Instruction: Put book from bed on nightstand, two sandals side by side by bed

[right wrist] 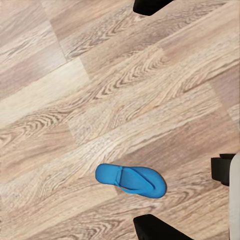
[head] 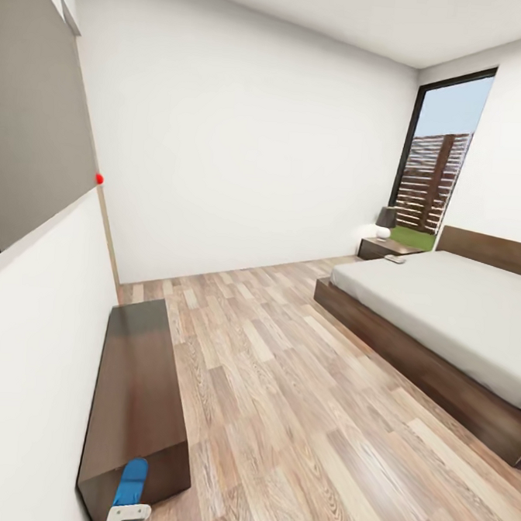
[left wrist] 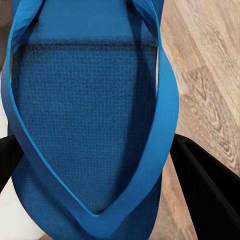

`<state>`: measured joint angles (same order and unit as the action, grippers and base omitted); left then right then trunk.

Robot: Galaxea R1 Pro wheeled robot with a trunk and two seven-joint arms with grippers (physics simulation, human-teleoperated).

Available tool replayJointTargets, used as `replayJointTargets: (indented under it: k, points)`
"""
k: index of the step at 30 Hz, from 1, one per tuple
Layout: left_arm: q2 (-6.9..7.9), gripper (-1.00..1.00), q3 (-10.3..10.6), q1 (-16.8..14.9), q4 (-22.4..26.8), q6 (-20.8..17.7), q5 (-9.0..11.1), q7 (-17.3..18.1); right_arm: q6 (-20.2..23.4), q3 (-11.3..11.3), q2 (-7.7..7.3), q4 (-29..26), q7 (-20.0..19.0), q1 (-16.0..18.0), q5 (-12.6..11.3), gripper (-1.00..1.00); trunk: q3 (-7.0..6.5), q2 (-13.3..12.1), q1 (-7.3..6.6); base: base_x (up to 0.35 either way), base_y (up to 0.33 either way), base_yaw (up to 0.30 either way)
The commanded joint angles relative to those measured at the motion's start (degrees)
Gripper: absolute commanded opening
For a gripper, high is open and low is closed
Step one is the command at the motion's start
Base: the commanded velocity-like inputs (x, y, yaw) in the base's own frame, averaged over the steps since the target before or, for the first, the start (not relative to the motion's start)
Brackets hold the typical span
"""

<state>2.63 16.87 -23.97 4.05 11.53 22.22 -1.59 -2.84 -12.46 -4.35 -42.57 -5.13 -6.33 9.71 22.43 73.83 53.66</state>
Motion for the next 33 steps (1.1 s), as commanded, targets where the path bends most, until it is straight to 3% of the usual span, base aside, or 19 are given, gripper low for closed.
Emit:
replayJointTargets:
  k: [1,22,29,30,33]
  points:
    - [0.01,-1.0,0.5,0.0,0.0,0.2,0.4,-0.2,-0.1,-0.3,0.05,-0.1,-0.4,0.0,0.6,1.0,0.05,0.0,0.02,0.191,-0.026,0.0]
    - [-0.05,-1.0,2.4,0.0,0.0,0.2,0.4,-0.2,-0.1,-0.2,0.24,-0.1,-0.4,0.1,0.5,1.0,0.05,0.0,0.02,0.057,-0.004,0.0]
    - [-1.52,-1.0,3.3,0.0,-0.1,0.2,0.4,-0.6,0.5,0.2,3.91,3.2,0.2,4.4,0.6,1.0,0.05,0.0,0.02,0.0,0.0,0.0]
    - [-1.76,-1.0,3.8,0.0,-0.1,0.2,0.4,-0.7,0.5,0.8,5.09,6.3,1.7,6.7,0.6,1.0,0.05,0.0,0.02,0.0,0.0,0.0]
    - [-2.02,-1.0,4.4,0.0,-0.1,0.2,0.4,-0.7,0.6,3.0,6.8,13.1,5.5,11.1,0.9,1.0,0.05,0.0,0.02,0.0,0.0,0.0]
